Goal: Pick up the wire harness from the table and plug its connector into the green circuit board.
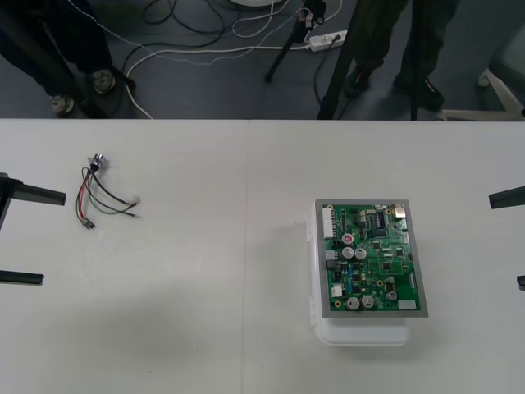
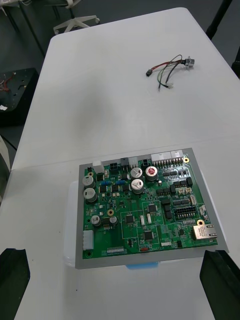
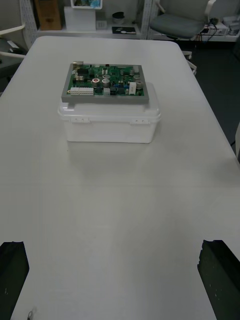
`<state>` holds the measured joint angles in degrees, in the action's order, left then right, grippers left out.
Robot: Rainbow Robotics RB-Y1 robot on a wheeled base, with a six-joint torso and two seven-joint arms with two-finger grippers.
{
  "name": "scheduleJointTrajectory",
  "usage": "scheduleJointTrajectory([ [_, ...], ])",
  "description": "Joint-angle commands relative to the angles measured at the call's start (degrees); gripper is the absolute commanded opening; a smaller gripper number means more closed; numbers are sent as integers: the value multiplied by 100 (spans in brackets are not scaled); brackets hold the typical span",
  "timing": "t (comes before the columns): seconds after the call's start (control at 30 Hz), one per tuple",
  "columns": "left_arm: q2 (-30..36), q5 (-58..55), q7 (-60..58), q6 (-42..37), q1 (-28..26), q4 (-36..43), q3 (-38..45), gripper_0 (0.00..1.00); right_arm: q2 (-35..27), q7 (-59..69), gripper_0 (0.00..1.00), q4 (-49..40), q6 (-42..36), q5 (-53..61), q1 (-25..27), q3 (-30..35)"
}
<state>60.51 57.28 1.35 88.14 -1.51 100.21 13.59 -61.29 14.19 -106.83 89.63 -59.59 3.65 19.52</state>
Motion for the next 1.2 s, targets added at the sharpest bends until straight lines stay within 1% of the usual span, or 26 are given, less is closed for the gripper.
scheduleJointTrajectory([
  [0.03, -207, -15, -425, 186, 20, -81, -199, 100, 29, 58, 100, -66, 37, -17, 83, 210],
  [0.07, -215, -6, -425, 186, 11, -81, -208, 100, 29, 58, 100, -66, 37, -17, 83, 210],
  [0.1, -207, -6, -425, 186, 11, -89, -208, 100, 196, 58, 100, 4, 37, -43, 303, 69],
  [0.17, -163, -15, -433, 186, 28, -89, -208, 100, 240, 58, 100, 30, 37, -43, 355, 52],
  [0.47, -119, 284, -354, 186, 354, -300, -208, 100, 187, 49, 100, 92, 37, 124, 338, 78],
  [0.57, -57, 459, -302, 186, 477, -397, -208, 100, 187, 14, 100, 206, 37, 361, 347, 104],
  [0.9, 206, 1268, -117, 186, 986, -459, -208, 100, 363, -250, 100, 575, 37, 774, 382, 227],
  [1.07, 277, 1795, 6, 186, 1338, -731, -313, 100, 829, -338, 100, 795, 37, 844, 320, 465],
  [1.2, 391, 2050, 287, 186, 1637, -1039, -524, 100, 855, -443, 100, 918, 37, 994, 364, 465],
])
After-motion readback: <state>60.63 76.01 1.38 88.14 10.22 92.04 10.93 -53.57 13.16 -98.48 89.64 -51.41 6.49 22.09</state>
